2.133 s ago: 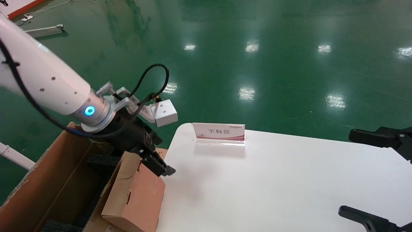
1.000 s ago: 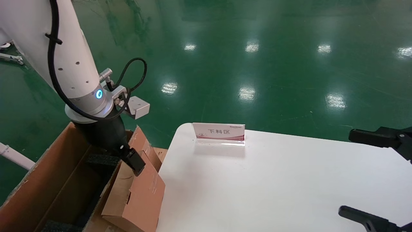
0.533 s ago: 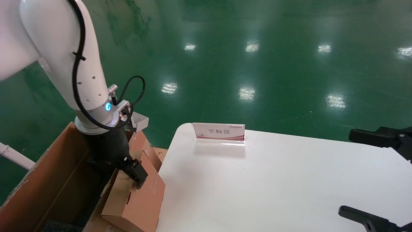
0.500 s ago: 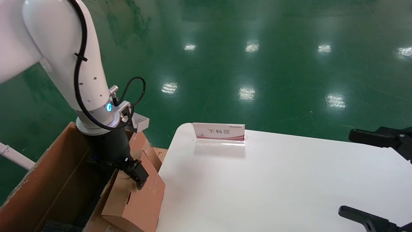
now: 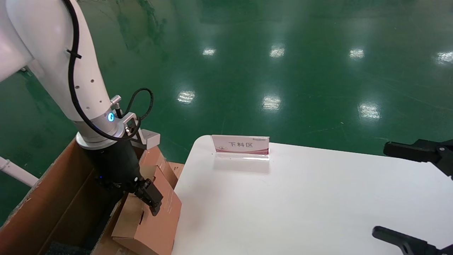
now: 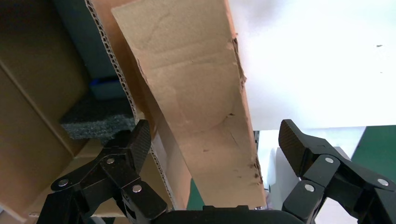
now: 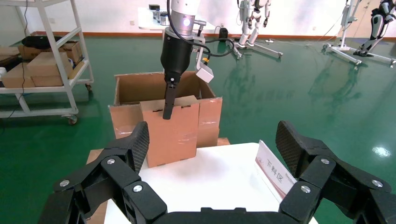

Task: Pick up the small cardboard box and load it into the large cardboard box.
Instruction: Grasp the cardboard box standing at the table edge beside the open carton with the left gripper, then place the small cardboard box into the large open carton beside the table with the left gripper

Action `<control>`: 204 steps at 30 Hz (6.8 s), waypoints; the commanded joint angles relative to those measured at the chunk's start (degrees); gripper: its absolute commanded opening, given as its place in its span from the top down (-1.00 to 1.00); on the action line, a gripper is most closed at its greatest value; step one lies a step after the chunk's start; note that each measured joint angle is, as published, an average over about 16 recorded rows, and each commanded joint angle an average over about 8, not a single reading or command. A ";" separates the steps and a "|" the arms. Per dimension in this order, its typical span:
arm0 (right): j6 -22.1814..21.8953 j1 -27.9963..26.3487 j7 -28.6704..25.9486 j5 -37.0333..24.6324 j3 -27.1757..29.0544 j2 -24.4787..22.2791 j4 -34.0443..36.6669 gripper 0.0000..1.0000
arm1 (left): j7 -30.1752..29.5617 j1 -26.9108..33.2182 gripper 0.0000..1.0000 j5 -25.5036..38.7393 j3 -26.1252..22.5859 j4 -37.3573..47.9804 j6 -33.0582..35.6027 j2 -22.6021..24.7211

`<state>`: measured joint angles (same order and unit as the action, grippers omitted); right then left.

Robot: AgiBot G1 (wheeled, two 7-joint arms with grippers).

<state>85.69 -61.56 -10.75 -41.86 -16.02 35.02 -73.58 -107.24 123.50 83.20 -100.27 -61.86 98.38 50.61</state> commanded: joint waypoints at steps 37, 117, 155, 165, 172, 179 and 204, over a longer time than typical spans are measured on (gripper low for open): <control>-0.01 0.01 0.00 0.01 0.01 -0.01 0.01 1.00 | 0.53 0.42 1.00 -1.25 -0.12 0.45 0.17 -0.48; -0.01 0.01 0.00 0.01 0.01 -0.01 0.01 -1.00 | 30.39 53.26 1.00 -8.25 -28.70 2.25 1.31 -5.55; -0.01 0.01 0.00 0.01 0.01 -0.01 0.01 -1.00 | 40.93 43.92 1.00 -26.50 -52.66 16.46 1.31 -10.84; -0.01 0.01 0.00 0.01 0.01 -0.01 0.01 -1.00 | 46.62 34.89 1.00 -31.28 -51.64 25.50 1.31 -12.12; -0.01 0.01 0.00 0.01 0.01 -0.01 0.01 -1.00 | 49.97 29.98 1.00 -33.45 -50.87 30.89 1.31 -11.90; -0.01 0.01 0.00 0.01 0.01 -0.01 0.01 -1.00 | 52.97 26.12 1.00 -34.86 -50.24 35.73 1.31 -11.40; -0.01 0.01 0.00 0.01 0.01 -0.01 0.01 -1.00 | 59.36 17.96 1.00 -34.49 -51.30 47.74 1.23 -7.77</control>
<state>85.68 -61.56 -10.75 -41.85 -16.01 35.01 -73.57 -47.89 141.33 48.72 -151.55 -14.06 99.47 42.86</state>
